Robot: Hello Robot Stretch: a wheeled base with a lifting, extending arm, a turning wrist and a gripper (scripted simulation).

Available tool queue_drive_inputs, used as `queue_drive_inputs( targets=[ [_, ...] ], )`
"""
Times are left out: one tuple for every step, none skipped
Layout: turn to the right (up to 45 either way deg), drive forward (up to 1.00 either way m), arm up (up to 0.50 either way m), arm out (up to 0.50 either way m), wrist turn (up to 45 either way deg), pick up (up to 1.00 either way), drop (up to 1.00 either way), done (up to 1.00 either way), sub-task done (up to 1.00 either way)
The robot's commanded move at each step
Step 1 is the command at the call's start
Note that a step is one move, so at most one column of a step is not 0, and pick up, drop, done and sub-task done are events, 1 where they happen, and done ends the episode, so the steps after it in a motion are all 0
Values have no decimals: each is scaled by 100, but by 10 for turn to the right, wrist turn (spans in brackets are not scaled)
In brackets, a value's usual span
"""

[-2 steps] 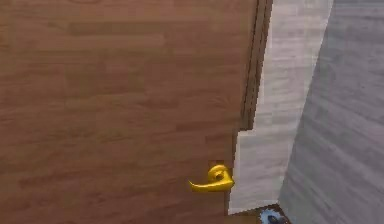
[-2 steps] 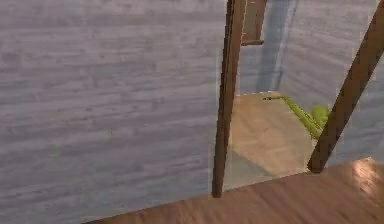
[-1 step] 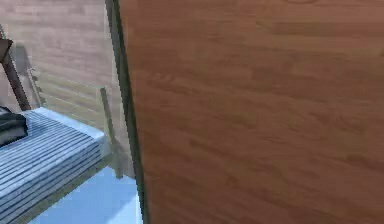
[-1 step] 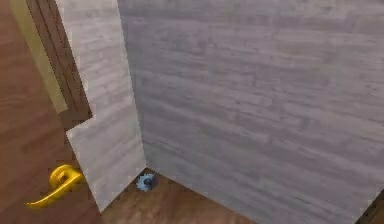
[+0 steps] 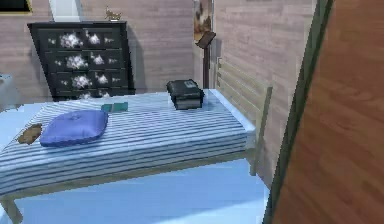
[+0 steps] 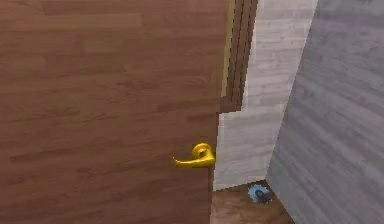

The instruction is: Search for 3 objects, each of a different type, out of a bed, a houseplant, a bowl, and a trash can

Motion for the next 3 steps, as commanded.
queue_drive_inputs(
  targets=[
    [-120, 0, 0, 0, 0, 0, 0, 0, 0],
    [0, 45, 0, 0, 0, 0, 0, 0, 0],
    [0, 0, 0, 0, 0, 0, 0, 0, 100]
  ],
)
